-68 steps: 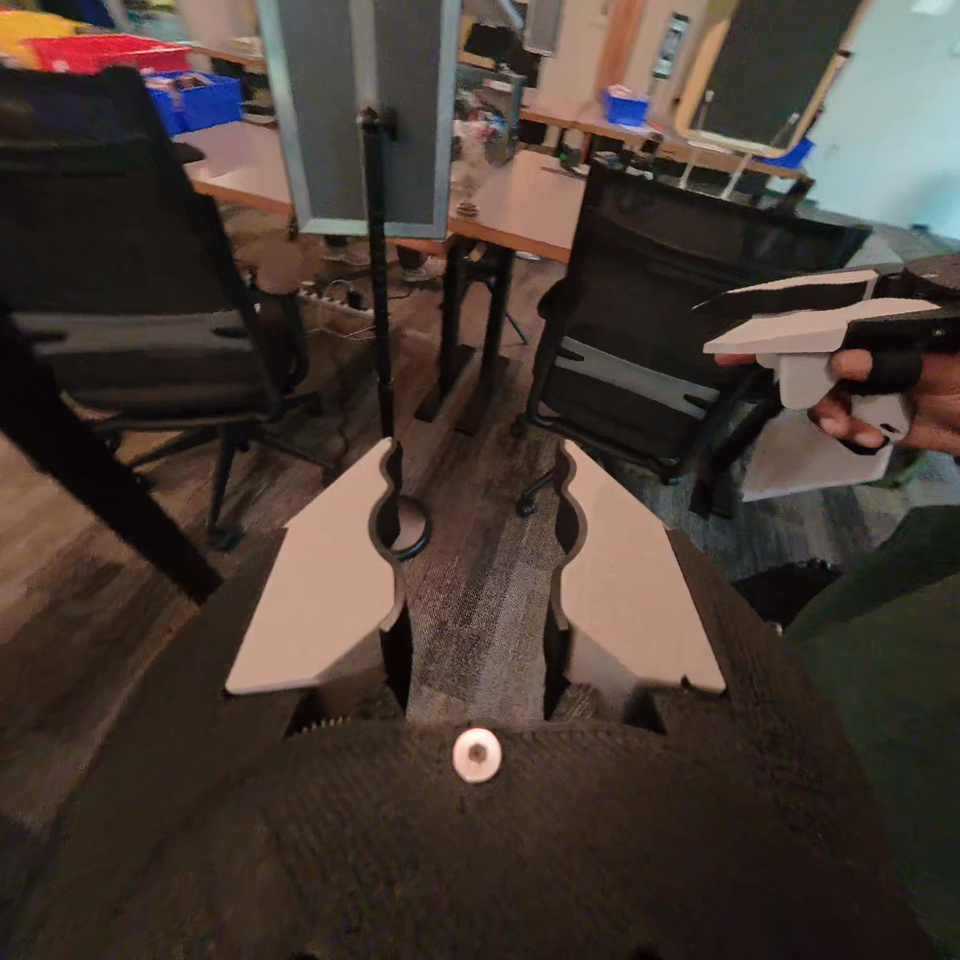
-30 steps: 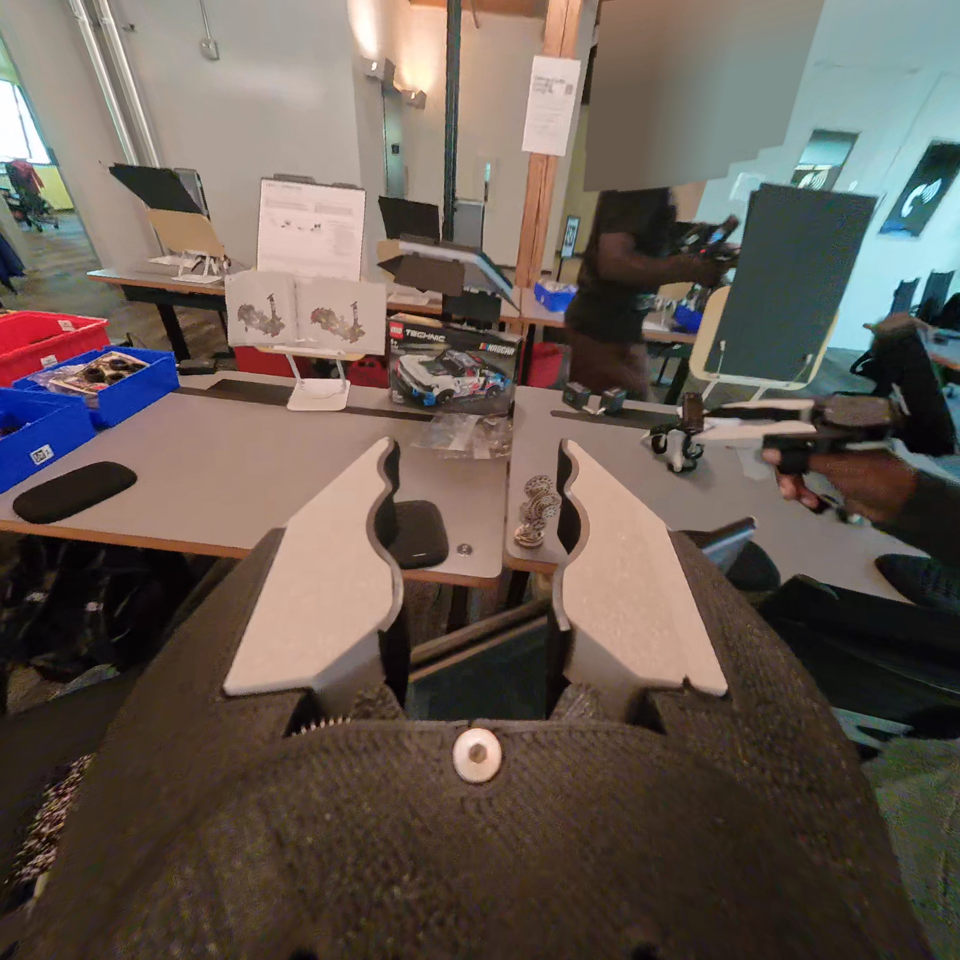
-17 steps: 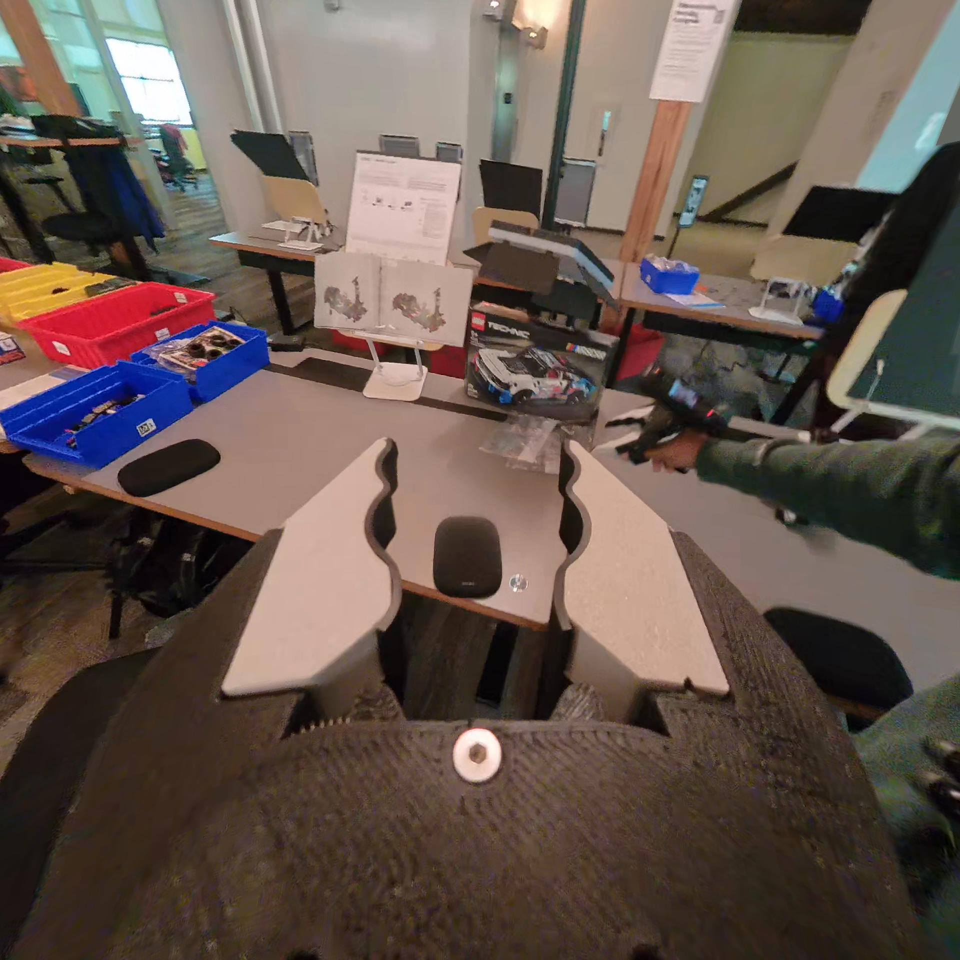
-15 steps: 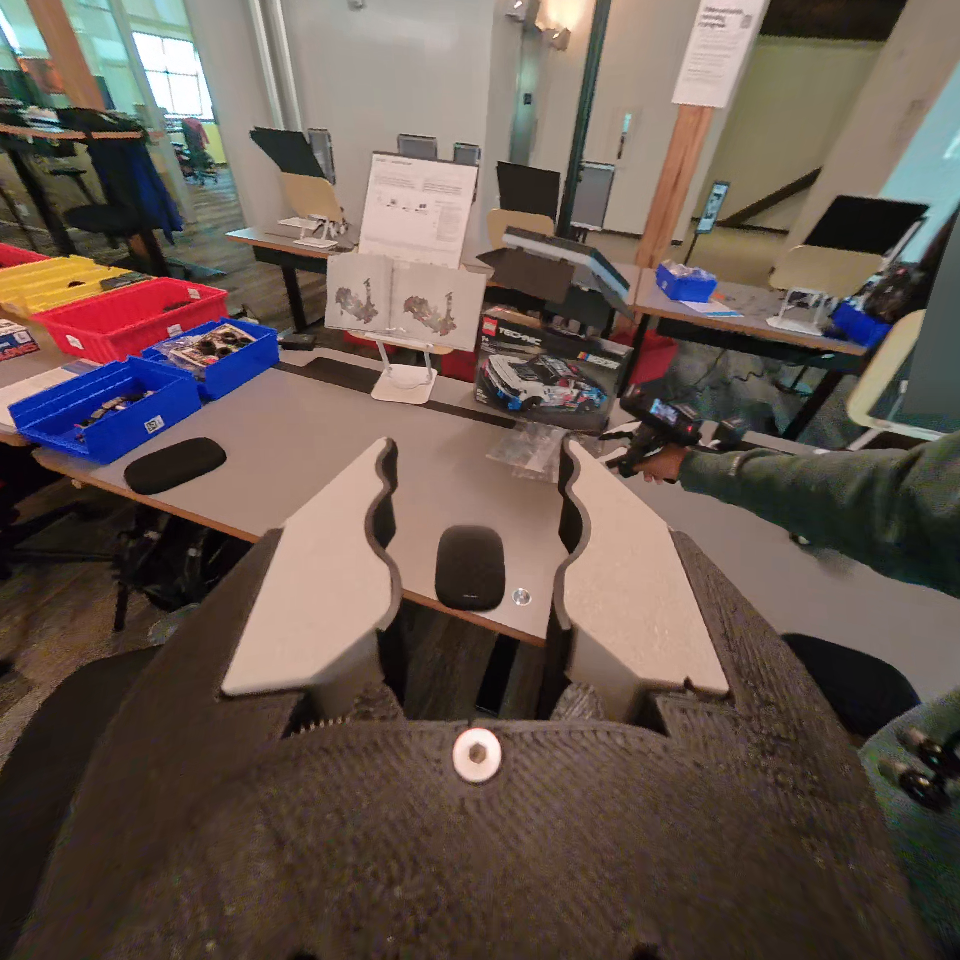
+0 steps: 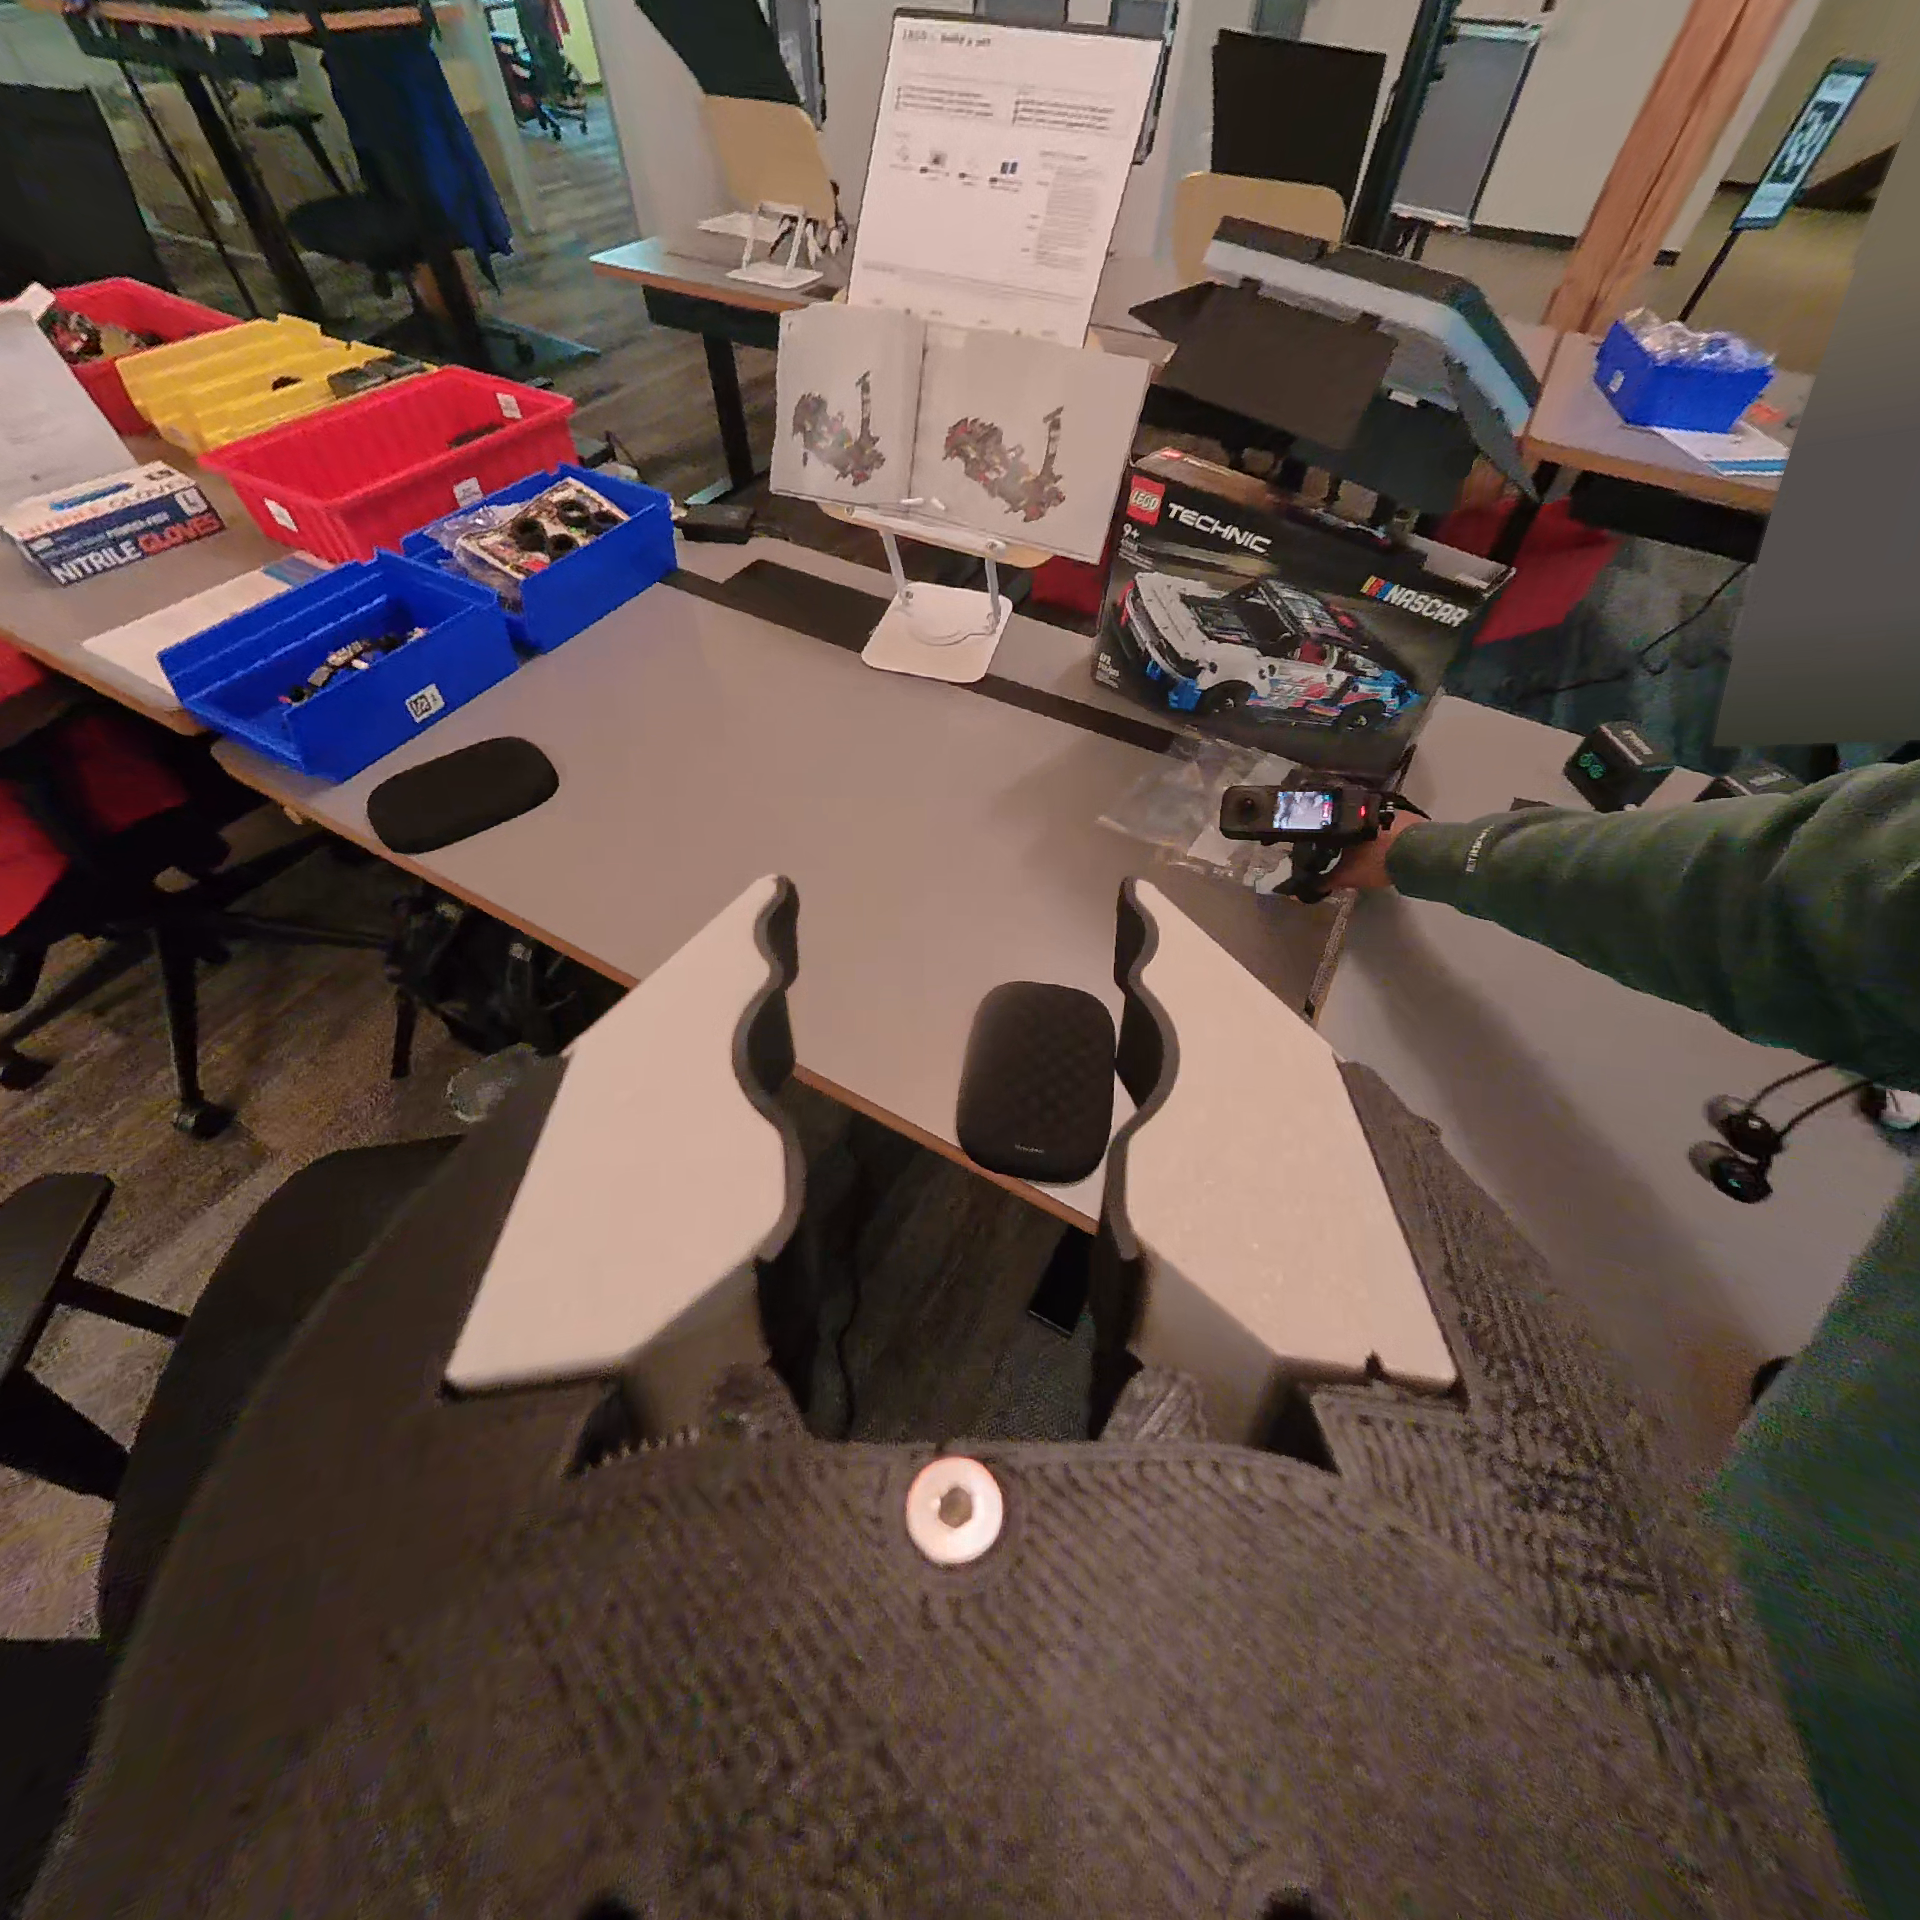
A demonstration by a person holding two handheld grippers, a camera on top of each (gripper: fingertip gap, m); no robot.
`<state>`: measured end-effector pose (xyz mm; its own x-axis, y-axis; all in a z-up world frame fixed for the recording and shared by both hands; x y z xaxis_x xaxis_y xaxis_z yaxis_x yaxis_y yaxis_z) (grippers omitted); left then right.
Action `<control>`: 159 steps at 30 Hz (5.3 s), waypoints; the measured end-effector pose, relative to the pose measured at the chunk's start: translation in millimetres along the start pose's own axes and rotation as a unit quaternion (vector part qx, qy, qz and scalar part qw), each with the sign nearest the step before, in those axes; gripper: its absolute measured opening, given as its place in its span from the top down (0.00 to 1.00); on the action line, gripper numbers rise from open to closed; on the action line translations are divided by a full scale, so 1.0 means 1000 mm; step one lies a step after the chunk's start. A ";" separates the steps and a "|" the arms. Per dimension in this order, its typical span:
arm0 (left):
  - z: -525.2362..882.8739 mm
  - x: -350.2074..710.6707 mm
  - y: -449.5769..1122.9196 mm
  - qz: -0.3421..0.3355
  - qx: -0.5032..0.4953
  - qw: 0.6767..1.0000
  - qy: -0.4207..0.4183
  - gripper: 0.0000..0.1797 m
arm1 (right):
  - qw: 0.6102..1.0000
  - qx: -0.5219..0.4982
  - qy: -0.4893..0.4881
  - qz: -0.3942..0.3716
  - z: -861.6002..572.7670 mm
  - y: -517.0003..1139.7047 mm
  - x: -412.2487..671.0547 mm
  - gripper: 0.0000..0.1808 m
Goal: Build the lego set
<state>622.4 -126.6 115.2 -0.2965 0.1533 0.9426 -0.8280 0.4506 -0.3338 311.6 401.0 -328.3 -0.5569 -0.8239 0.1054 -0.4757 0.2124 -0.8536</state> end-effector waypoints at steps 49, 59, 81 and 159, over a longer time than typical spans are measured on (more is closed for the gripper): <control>-0.068 -0.020 -0.163 -0.118 0.008 0.993 0.005 0.69 | 0.891 -0.298 -0.282 -0.196 0.057 -0.255 0.079 1.00; -0.076 -0.104 -0.339 -0.151 0.118 0.981 -0.009 0.67 | 0.847 -0.326 -0.305 -0.288 0.155 -0.456 0.095 1.00; -0.156 -0.318 -0.740 -0.117 0.342 0.928 -0.088 0.68 | 0.738 -0.281 -0.401 -0.465 0.526 -0.818 0.100 1.00; 0.934 -0.196 -0.455 -0.157 -0.178 0.967 0.092 0.68 | 0.897 -0.343 -0.153 -0.231 0.729 -0.755 0.908 1.00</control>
<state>613.2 -1183.6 75.9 0.0599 0.0999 0.9932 -0.6370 0.7699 -0.0390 661.4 -890.2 40.4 -0.0293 -0.9907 0.1326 -0.9735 -0.0018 -0.2285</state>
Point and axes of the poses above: each gripper's, where its closed fingertips meet, y out along the fingers, x out of its top, z = x × y across the jaws, the point moved 10 cm from there along -y, back along the fingers, and after that the axes turned 1 degree about y, right-handed, at the moved point
